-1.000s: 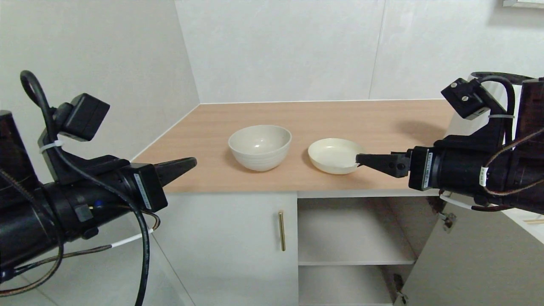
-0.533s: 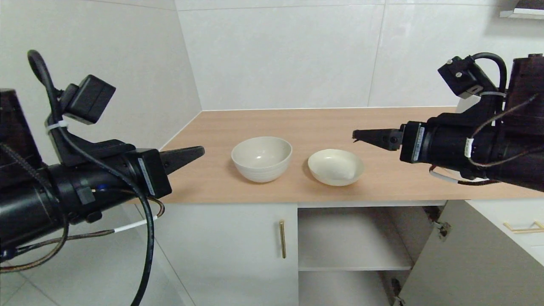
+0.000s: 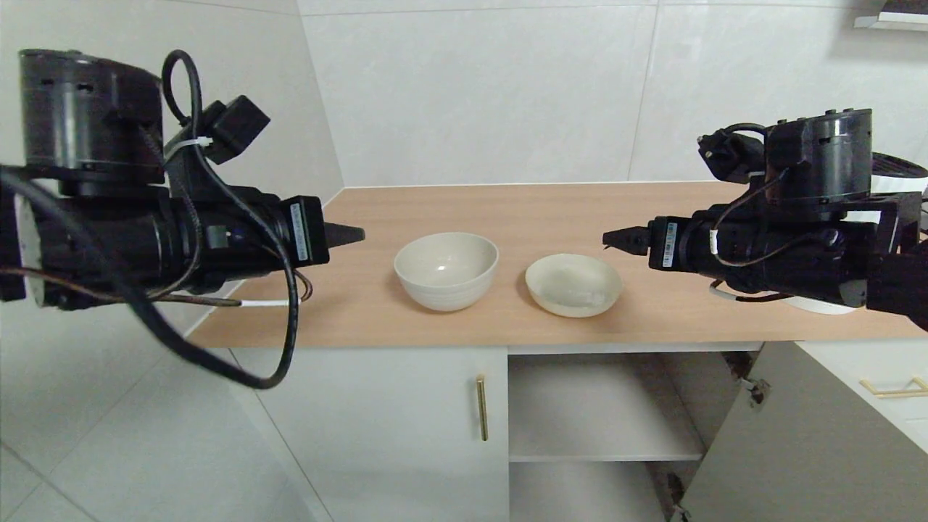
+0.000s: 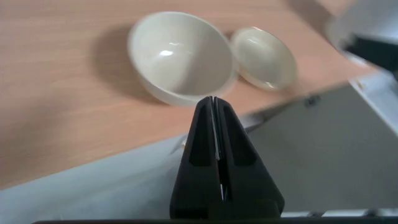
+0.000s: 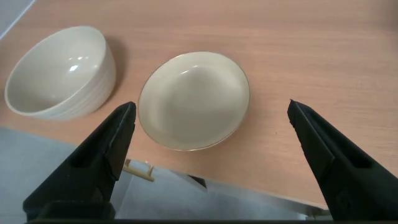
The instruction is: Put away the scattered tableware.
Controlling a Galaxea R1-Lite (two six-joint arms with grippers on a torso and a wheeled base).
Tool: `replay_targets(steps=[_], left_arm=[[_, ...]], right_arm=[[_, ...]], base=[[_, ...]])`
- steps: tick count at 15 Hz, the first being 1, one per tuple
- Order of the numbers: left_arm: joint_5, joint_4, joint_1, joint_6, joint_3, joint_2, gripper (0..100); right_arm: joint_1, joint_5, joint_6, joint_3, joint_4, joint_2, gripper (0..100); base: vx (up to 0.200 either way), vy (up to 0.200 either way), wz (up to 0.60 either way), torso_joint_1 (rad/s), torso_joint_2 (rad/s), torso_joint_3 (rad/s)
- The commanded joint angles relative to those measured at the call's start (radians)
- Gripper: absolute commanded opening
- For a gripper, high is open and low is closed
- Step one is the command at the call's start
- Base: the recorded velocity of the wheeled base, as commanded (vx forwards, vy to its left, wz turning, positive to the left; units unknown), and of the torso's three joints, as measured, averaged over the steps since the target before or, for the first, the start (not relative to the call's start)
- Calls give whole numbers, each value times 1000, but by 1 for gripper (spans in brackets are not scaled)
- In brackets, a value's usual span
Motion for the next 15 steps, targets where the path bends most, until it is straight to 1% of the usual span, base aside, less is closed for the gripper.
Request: replay_targets(steps=[1,2,3,4,6,7,8,9,10,12,15], left_arm=[[68,157,2,-124,-245,191,0],[94,218,2,-160,-346,253,0],[102,237,2,-172,-368,268,0],[128,279,2,-207,-403,319,0],[142,278,2,-207,-414,345,0],[176,276,1,-206,-414,346,0],[219,276,1,-197,-414,346,0],[246,276,1,-177,-414,348,0],[262,275,1,-171,-414,349,100],[266,275,1,-171,-414,349,100],[271,275,-5,-169,-426,402,100]], right_arm=[[4,-5,0,10,-2,-18,100],[4,-6,2,20,-2,-26,100],[4,-6,2,21,-2,-29,100],[4,-5,2,21,-2,-31,100],[4,-5,2,24,-2,-29,100],[4,-5,0,29,-2,-28,100],[4,-5,0,29,-2,-28,100],[4,-5,0,29,-2,-28,100],[4,-3,0,29,-2,-28,100],[6,-3,0,29,-3,-28,100],[6,-3,0,29,-3,-22,100]], base=[[0,0,0,0,0,0],[0,0,0,0,0,0],[0,0,0,0,0,0],[0,0,0,0,0,0],[0,0,0,0,0,0],[0,0,0,0,0,0],[0,0,0,0,0,0],[0,0,0,0,0,0],[0,0,0,0,0,0],[0,0,0,0,0,0],[0,0,0,0,0,0]])
